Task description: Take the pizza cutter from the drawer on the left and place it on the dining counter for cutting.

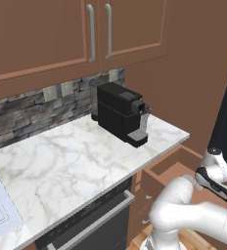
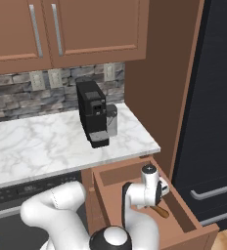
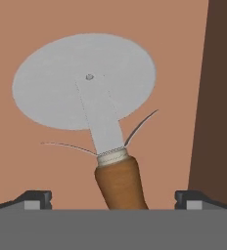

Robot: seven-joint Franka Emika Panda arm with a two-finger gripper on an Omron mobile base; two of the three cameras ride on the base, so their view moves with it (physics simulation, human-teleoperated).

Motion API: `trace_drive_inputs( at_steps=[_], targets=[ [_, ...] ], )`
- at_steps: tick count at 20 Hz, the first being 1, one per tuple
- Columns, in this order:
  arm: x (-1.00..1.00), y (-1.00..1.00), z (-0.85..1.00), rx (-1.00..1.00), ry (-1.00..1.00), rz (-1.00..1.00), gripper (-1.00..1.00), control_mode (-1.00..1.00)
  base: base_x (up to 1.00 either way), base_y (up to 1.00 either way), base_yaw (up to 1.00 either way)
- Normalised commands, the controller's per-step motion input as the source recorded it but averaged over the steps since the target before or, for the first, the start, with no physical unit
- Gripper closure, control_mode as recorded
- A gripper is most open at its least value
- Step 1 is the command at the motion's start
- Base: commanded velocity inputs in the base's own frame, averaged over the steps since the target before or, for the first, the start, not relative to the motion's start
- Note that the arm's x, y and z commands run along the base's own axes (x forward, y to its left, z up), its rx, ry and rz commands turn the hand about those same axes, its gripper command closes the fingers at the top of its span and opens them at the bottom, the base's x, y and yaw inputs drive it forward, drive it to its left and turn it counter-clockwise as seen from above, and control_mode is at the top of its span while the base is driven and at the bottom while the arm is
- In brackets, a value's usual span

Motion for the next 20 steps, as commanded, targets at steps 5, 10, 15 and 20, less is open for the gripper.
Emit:
trace_drive_inputs(
  at_steps=[5,10,15,20],
  targets=[
    [0.0,0.0,-0.08,0.0,0.0,0.0,-1.0,-1.0,0.0,0.0,0.0],
    [0.0,0.0,-0.26,0.0,0.0,0.0,-1.0,-1.0,0.0,0.0,0.0],
    [0.0,0.0,-0.19,0.0,0.0,0.0,-1.0,-1.0,0.0,0.0,0.0],
    [0.0,-0.02,-0.15,0.0,0.0,0.0,-1.0,-1.0,0.0,0.0,0.0]
  ],
)
